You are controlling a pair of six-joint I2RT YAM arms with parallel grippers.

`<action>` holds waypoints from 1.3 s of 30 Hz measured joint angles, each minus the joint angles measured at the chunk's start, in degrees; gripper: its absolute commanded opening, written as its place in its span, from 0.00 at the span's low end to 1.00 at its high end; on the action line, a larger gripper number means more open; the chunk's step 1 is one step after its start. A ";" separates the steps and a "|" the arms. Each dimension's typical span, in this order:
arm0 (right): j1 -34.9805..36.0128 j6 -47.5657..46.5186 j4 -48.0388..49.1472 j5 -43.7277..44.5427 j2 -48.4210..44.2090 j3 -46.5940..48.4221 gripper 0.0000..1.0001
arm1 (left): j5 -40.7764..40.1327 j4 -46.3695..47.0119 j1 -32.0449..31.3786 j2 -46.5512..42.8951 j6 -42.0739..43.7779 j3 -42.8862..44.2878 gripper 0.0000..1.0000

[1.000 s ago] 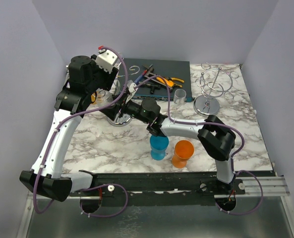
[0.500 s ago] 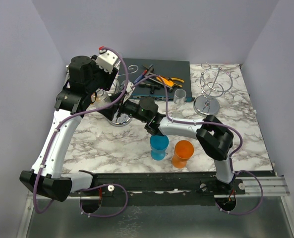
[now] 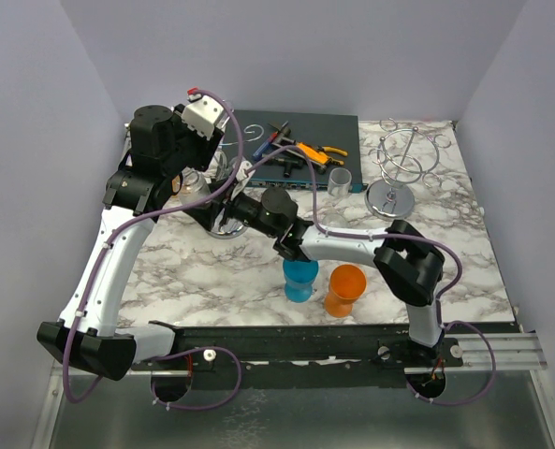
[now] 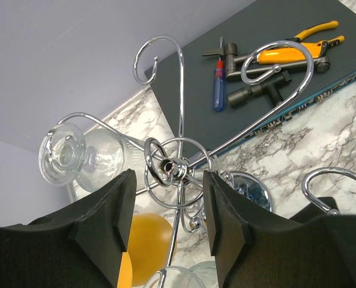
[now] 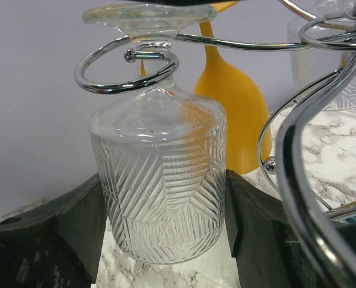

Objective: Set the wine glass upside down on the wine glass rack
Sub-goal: Turn the wine glass upside down at the wine rack.

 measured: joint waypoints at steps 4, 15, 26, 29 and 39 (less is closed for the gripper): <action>0.59 -0.55 0.74 2.93 -1.81 -2.32 0.01 | 0.07 0.00 0.00 0.00 0.00 0.00 0.54; 0.72 -0.57 2.12 7.39 -1.99 -3.52 0.01 | 0.52 -0.33 0.00 -0.46 -1.27 0.94 0.55; 0.72 -0.26 2.16 7.48 -1.46 -2.97 0.01 | 1.99 -0.46 3.32 0.46 -2.25 0.66 0.54; 0.72 0.15 2.19 7.41 -1.42 -2.95 0.01 | 3.19 -0.46 4.35 1.18 -3.23 0.66 0.56; 1.20 0.81 3.28 7.45 -0.85 -2.91 0.00 | 12.59 -0.42 7.04 3.58 -7.13 0.76 0.38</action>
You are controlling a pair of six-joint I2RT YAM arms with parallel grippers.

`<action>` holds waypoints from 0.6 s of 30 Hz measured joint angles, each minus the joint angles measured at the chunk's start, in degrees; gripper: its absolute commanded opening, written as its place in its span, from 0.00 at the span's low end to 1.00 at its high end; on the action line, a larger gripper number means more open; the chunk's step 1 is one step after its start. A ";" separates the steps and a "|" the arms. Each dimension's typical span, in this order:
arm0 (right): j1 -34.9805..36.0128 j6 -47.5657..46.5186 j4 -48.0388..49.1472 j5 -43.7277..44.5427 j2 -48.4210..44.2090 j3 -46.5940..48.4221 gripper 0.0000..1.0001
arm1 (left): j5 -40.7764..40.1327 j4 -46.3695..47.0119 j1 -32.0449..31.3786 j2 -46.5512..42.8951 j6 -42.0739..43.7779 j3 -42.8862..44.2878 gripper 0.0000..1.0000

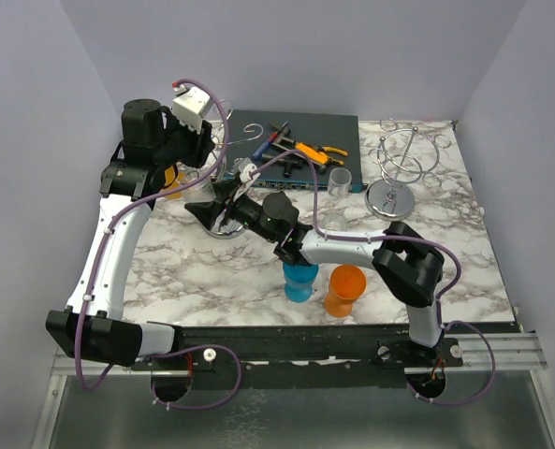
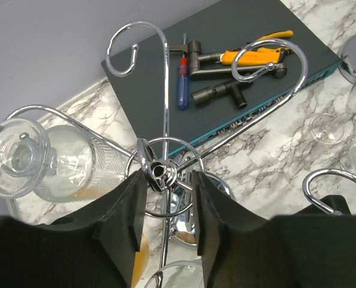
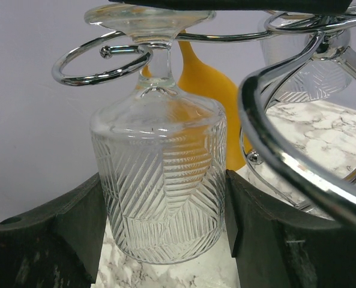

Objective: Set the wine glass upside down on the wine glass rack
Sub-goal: Turn the wine glass upside down at the wine rack.

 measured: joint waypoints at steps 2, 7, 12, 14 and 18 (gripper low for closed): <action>0.00 0.24 0.33 0.00 0.15 0.07 0.00 | 1.11 -0.13 0.09 0.02 -0.17 0.00 0.35; 0.00 1.27 0.24 -0.09 1.29 1.64 0.00 | 1.92 -0.35 0.42 0.02 -0.15 0.00 0.33; 0.02 1.92 0.26 -0.42 2.16 2.80 0.00 | 1.97 -0.31 0.50 0.02 0.00 0.00 0.32; 0.02 2.08 0.28 -0.61 2.19 2.80 0.00 | 1.97 -0.31 0.50 0.02 0.22 0.00 0.32; 0.28 1.57 0.31 -1.14 2.19 2.80 0.00 | 1.92 -0.35 0.50 0.02 0.50 0.00 0.31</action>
